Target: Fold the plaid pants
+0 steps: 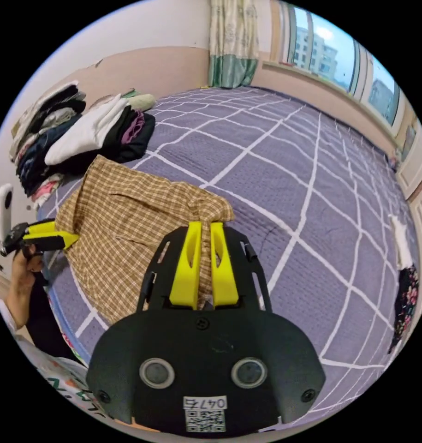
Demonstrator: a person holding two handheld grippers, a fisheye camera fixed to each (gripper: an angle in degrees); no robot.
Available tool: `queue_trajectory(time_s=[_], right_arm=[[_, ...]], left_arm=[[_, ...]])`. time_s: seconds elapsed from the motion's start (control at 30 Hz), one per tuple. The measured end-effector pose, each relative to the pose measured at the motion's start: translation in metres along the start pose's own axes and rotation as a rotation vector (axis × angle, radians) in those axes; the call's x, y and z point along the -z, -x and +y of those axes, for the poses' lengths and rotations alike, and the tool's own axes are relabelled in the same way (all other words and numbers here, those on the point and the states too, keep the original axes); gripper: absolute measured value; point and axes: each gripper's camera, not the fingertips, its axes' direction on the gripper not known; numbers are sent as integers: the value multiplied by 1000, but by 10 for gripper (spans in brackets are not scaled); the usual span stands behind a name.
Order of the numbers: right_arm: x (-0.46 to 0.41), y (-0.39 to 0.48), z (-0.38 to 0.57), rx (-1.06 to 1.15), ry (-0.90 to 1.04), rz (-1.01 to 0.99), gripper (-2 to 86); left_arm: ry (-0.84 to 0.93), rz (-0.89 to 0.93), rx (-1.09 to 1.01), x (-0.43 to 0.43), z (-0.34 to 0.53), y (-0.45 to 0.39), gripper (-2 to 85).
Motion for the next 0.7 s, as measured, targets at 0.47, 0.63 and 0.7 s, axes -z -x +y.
queue_trajectory(time_s=[0.47,0.63,0.7], right_arm=[[170,224,-163,444,-370,260,5],[155,316,-293,528,-417,260,5],[133,343,-332,546,-407,251,5]], left_arm=[[-437,-151,-51,246,15,-3,90],[-508,-187,77,277,-4,45,91],[-510,-188,124,272,-11,64,93]])
